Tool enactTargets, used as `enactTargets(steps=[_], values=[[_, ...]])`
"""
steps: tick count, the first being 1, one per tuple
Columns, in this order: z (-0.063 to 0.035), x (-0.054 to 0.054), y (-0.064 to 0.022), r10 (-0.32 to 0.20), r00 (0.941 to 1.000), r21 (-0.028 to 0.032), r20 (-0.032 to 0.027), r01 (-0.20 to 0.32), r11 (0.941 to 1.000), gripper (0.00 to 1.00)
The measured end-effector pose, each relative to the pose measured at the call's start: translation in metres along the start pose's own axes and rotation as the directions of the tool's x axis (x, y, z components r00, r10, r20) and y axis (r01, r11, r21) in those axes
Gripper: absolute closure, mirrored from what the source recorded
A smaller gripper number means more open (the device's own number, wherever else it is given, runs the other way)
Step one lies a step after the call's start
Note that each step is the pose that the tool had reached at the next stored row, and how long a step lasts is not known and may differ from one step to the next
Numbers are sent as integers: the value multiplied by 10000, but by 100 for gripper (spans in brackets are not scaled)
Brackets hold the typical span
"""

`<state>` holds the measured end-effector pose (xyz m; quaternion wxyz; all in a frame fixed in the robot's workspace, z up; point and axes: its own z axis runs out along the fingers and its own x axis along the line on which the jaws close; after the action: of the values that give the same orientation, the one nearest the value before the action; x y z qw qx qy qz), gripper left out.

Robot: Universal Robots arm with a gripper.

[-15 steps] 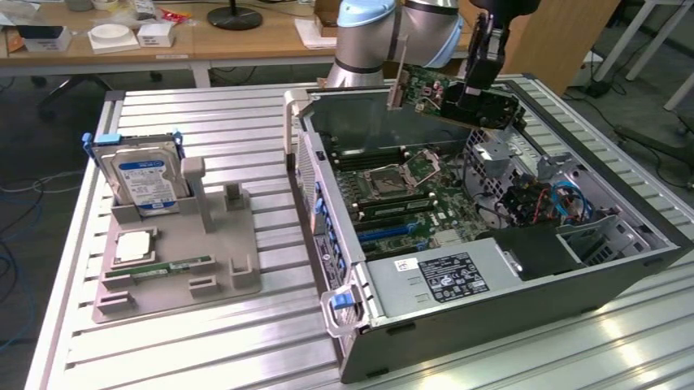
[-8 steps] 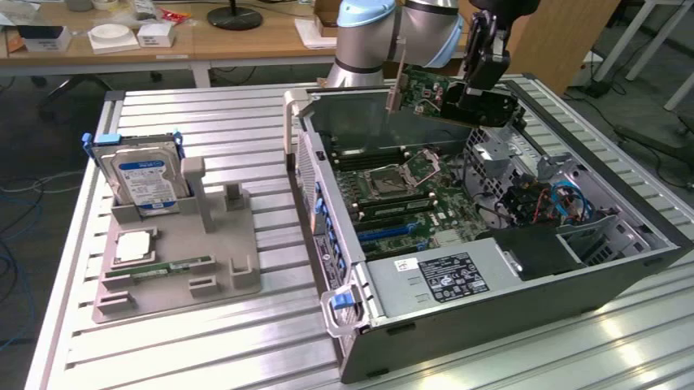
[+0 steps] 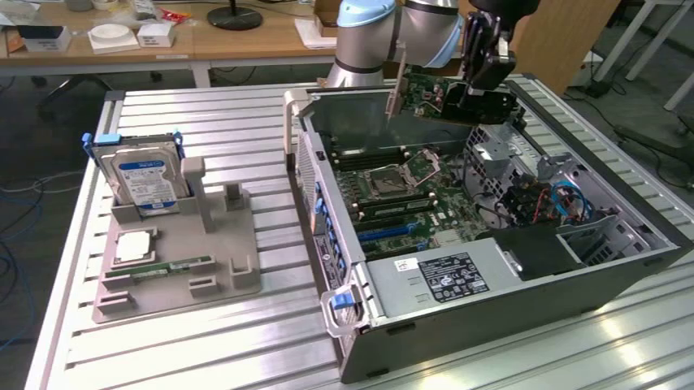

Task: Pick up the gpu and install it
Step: 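Insert the gpu into the slot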

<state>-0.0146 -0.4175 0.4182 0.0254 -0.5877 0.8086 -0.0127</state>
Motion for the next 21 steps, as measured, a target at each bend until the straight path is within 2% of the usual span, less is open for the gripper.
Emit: enactTargets(steps=[6, 10, 12, 14, 15, 18, 21], values=[[4, 0, 1, -857, 9963, -9, 65, 857, 9963, 74], [43, 8, 14, -1363, 9906, -21, 104, 1364, 9907, 74], [72, 9, 16, -1680, 9857, -31, 121, 1681, 9858, 74], [100, 10, 18, -1916, 9814, -63, 130, 1917, 9814, 74], [109, 10, 19, -1998, 9797, -67, 155, 1999, 9798, 74], [135, 11, 22, -2193, 9751, -87, 337, 2197, 9755, 74], [185, 14, 26, -2345, 9715, -103, 351, 2349, 9720, 74]])
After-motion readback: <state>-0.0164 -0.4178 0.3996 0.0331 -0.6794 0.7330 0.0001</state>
